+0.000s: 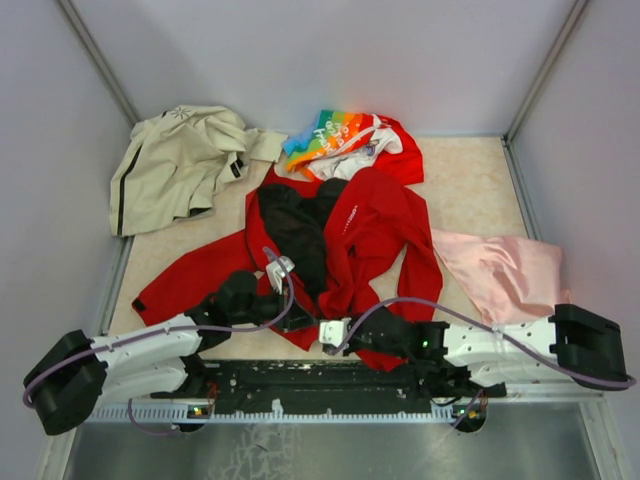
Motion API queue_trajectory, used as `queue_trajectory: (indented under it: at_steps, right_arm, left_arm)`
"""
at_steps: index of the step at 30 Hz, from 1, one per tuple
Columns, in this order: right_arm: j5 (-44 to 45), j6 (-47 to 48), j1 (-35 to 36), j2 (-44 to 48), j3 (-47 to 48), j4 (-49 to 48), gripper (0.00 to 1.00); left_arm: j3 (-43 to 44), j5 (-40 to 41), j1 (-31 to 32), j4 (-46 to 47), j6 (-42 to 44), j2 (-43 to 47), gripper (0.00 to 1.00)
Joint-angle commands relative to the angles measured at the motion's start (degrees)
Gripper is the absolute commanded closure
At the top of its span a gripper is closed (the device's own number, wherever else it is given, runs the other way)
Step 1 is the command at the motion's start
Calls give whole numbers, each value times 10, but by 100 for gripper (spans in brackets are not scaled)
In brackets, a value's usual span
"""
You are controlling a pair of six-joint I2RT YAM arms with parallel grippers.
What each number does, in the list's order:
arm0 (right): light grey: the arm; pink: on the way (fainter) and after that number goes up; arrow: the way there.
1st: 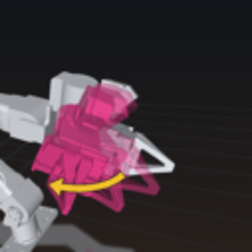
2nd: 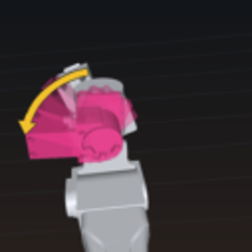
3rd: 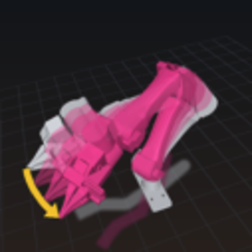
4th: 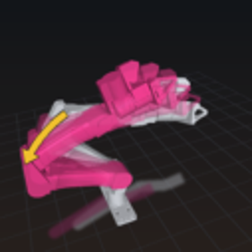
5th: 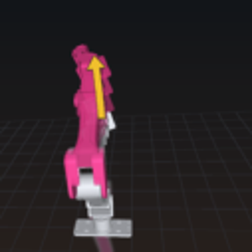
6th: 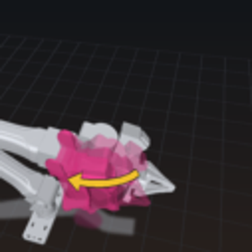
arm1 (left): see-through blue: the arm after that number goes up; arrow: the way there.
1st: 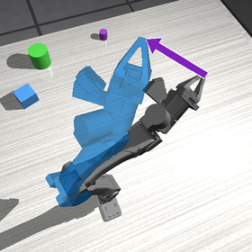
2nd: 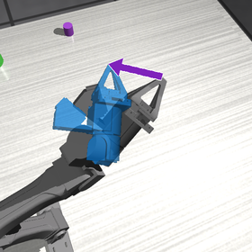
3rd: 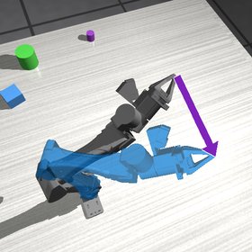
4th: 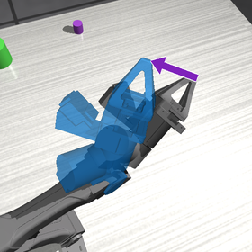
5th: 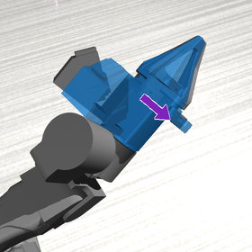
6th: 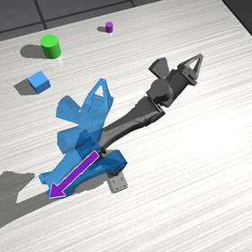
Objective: Zip up the jacket
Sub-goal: Zip the zipper on the jacket.
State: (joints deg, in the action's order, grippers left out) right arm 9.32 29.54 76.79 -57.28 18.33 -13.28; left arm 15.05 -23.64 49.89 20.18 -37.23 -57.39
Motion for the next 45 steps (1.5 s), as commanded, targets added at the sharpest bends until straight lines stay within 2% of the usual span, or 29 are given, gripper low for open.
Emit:
queue_trajectory:
  at_steps: [1, 6, 14, 25, 28, 40, 45]
  right_arm:
    - [17, -19, 6, -14, -10, -107, 75]
    - [27, -27, 5, -36, -15, -135, 70]
    - [40, -31, 6, -64, -22, -177, 70]
    - [48, -44, 5, -71, -17, -162, 78]
    - [56, -54, 6, -66, -23, -160, 78]
    - [76, -97, 5, -29, -35, -127, 87]
    - [73, -103, 6, -20, -38, -135, 96]
  left_arm:
    - [-4, -12, 2, 24, -2, -5, 100]
    - [-3, -17, 3, 28, -3, -8, 100]
    - [-3, -19, 2, 31, -2, -9, 100]
    - [-4, -18, 3, 32, -5, -11, 100]
    - [-5, -18, 2, 33, -6, -9, 100]
    - [-6, -18, 2, 35, -8, -9, 100]
    - [-7, -19, 2, 37, -8, -10, 100]
